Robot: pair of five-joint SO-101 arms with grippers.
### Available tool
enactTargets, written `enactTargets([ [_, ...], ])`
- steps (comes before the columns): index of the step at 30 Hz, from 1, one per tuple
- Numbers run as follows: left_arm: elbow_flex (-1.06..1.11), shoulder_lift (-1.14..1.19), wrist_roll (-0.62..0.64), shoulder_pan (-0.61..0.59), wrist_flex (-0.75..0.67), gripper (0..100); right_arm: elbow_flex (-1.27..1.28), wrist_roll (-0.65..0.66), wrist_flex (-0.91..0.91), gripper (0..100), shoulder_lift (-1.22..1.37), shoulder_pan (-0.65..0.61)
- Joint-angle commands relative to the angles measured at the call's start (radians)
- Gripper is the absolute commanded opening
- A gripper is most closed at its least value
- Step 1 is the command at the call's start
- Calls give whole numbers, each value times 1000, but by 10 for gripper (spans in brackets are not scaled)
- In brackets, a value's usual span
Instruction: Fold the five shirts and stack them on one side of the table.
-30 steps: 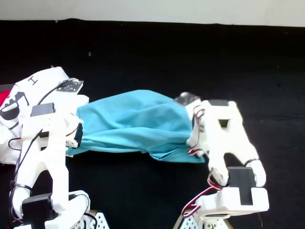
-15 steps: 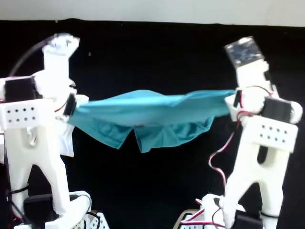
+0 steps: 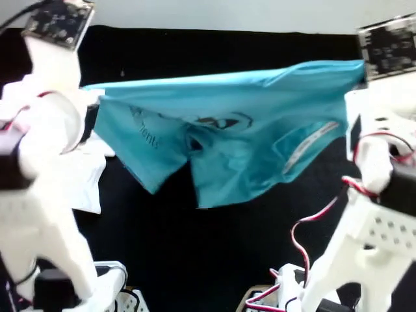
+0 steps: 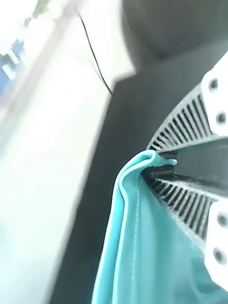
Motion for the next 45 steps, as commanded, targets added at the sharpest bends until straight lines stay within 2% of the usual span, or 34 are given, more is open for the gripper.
enactTargets([
  [1, -42, -82, 11, 2, 8, 10, -162, -14, -28, 5, -28, 68],
  [10, -38, -196, 11, -2, 5, 10, -303, -14, -30, 5, -25, 77],
  [17, 151, -219, 11, -2, 8, 10, -321, -41, -2, 5, -58, 84],
  [25, 377, -372, 6, -2, 0, 10, -315, -55, 44, 5, -200, 74],
  [38, 308, -570, 9, -4, 0, 10, -315, -55, 45, 5, -282, 70],
  [45, 435, -466, 9, -2, -38, 10, -61, -57, 7, 5, -208, -18],
])
